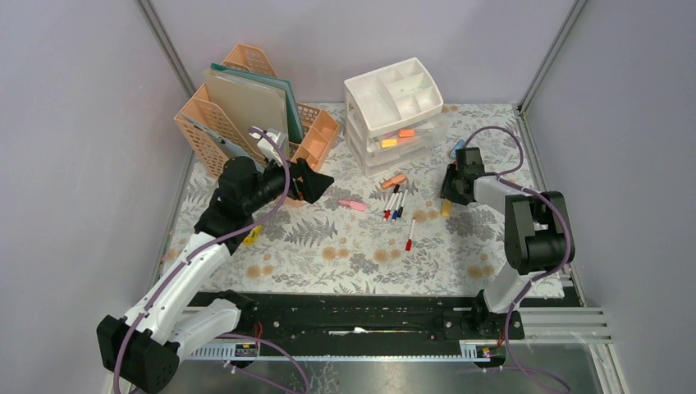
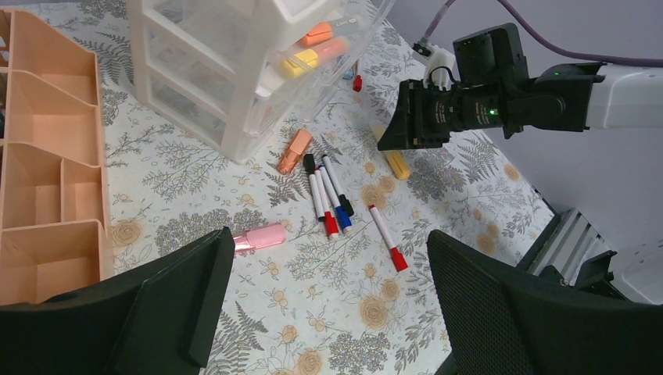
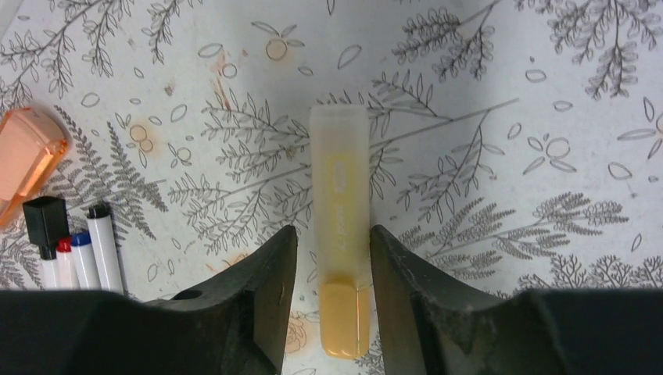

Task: Organize the desk
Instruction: Pick up the stationery from the center of the board, then place the stationery in the drawer.

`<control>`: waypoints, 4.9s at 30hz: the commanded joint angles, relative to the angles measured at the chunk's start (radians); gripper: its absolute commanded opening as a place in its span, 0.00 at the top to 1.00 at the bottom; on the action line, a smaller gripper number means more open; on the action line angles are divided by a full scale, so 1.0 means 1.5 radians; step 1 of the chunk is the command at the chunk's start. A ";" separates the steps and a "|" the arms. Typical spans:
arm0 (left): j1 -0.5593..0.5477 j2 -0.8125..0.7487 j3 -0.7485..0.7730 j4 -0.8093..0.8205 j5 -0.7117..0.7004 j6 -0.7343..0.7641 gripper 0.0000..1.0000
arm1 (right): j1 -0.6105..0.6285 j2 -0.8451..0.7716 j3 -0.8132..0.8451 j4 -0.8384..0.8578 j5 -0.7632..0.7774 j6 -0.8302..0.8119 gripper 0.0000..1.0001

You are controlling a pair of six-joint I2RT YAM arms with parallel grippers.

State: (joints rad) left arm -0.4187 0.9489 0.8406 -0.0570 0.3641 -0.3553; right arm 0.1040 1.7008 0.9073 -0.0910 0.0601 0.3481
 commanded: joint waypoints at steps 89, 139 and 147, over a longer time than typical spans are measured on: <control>0.005 -0.014 -0.003 0.025 -0.013 0.013 0.01 | 0.237 0.048 0.576 -0.398 -0.143 -1.318 0.92; 0.004 0.015 0.007 0.062 0.104 0.008 0.01 | -0.028 -0.312 0.126 -0.228 -0.665 -0.598 0.09; -0.014 0.046 0.002 0.108 0.140 -0.084 0.01 | -0.114 -0.319 0.052 -0.173 -0.736 -0.515 0.07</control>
State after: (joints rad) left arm -0.4198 1.0126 0.8410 -0.0177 0.5228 -0.4004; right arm -0.0051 1.2484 0.9649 -0.4408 -0.9447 -0.5201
